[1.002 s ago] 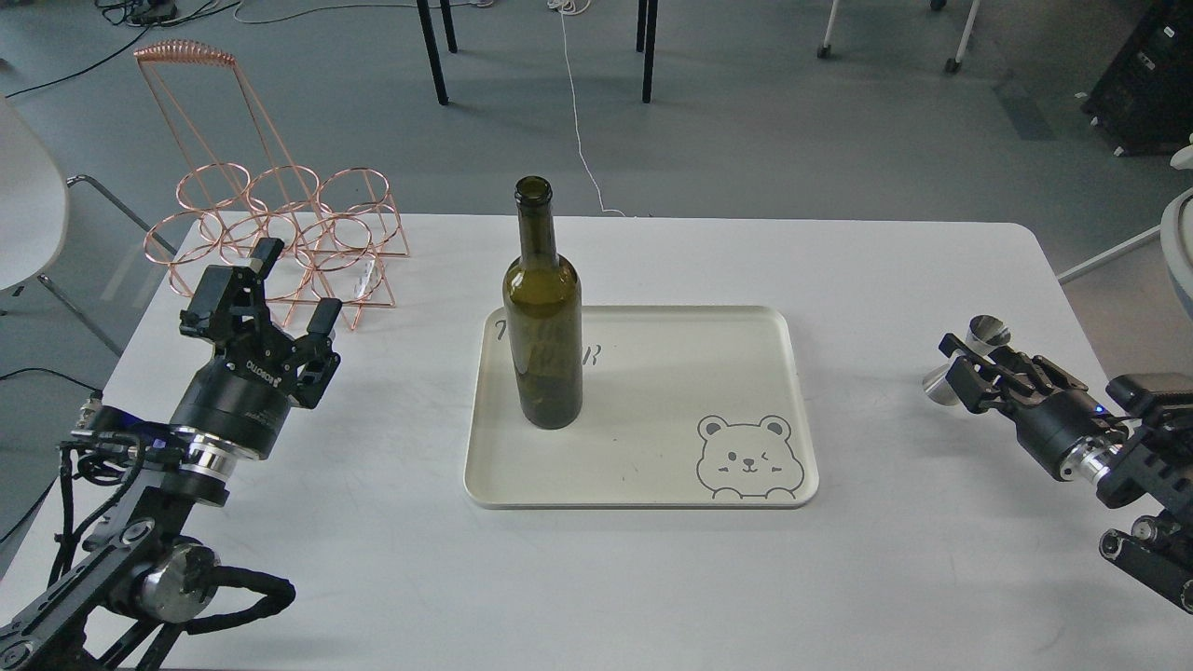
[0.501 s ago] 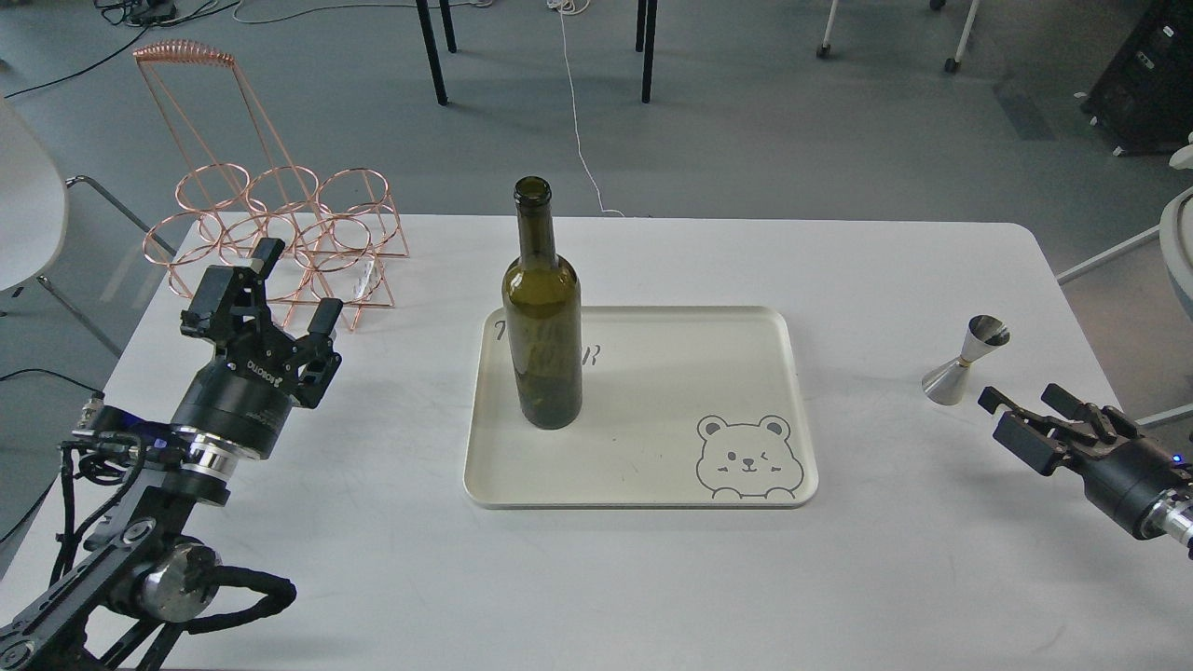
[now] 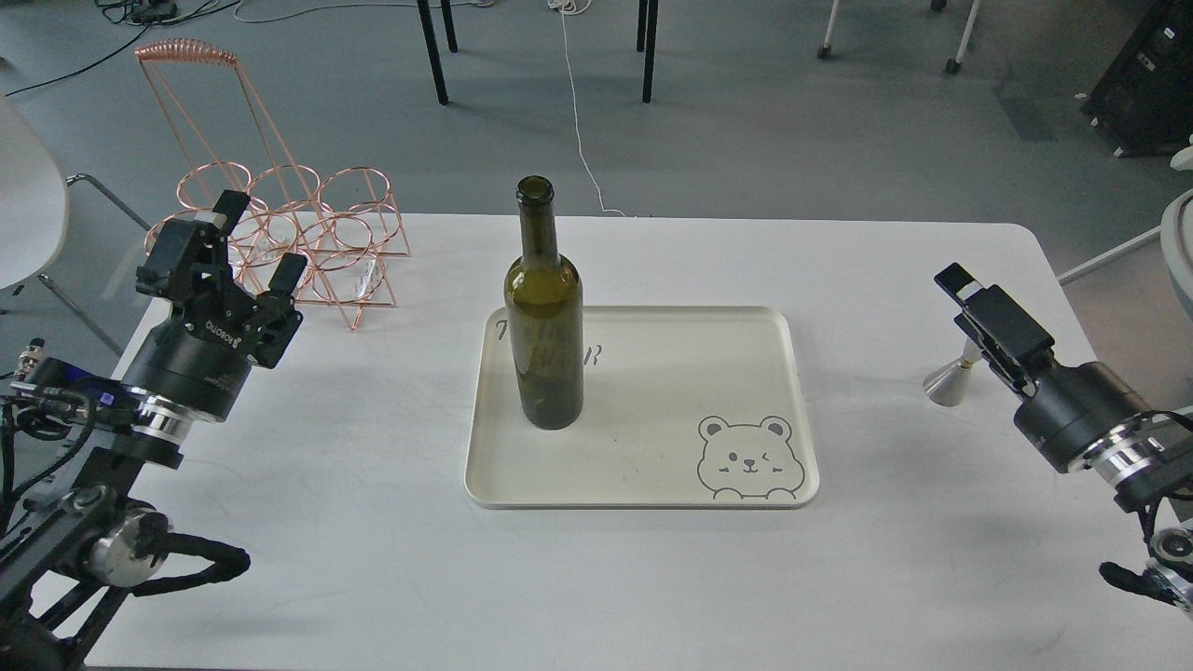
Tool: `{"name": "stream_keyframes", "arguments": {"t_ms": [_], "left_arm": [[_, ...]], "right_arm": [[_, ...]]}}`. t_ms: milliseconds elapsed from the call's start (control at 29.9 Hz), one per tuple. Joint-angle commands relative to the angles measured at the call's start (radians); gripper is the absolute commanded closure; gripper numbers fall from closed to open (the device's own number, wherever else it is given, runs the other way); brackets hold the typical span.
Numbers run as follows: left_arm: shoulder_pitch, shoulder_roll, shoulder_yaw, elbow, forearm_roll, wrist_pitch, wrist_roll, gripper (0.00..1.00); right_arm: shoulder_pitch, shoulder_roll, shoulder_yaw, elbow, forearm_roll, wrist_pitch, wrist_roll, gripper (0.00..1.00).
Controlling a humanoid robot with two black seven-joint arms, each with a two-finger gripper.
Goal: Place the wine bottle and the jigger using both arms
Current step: 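Reach the left gripper to the wine bottle neck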
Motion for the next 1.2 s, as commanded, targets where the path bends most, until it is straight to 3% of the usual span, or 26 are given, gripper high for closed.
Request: {"name": "stream_keyframes", "arguments": {"t_ms": [0, 100, 301, 468, 802, 1169], "left_arm": [[-0.007, 0.042, 0.007, -0.043, 0.126, 0.000, 0.000, 0.02], [-0.007, 0.078, 0.018, -0.109, 0.260, -0.003, 0.000, 0.02], [-0.045, 0.147, 0.065, -0.222, 0.746, -0.009, 0.000, 0.02], [-0.160, 0.217, 0.133, -0.253, 1.059, -0.031, 0.000, 0.02], [-0.427, 0.227, 0.361, -0.231, 1.268, -0.077, 0.000, 0.02], [-0.506, 0.171, 0.383, -0.095, 1.270, -0.077, 0.000, 0.02]], "right_arm": [[0.039, 0.044, 0.006, -0.005, 0.190, 0.000, 0.000, 0.04], [0.046, 0.047, 0.008, -0.007, 0.271, 0.027, 0.000, 0.03], [0.051, 0.059, 0.036, -0.031, 0.484, 0.288, 0.000, 0.02], [0.050, 0.052, 0.039, -0.065, 0.614, 0.427, 0.000, 0.01], [0.050, 0.050, 0.039, -0.085, 0.611, 0.437, 0.000, 0.01], [0.048, 0.039, 0.040, -0.086, 0.609, 0.434, 0.000, 0.01]]}}
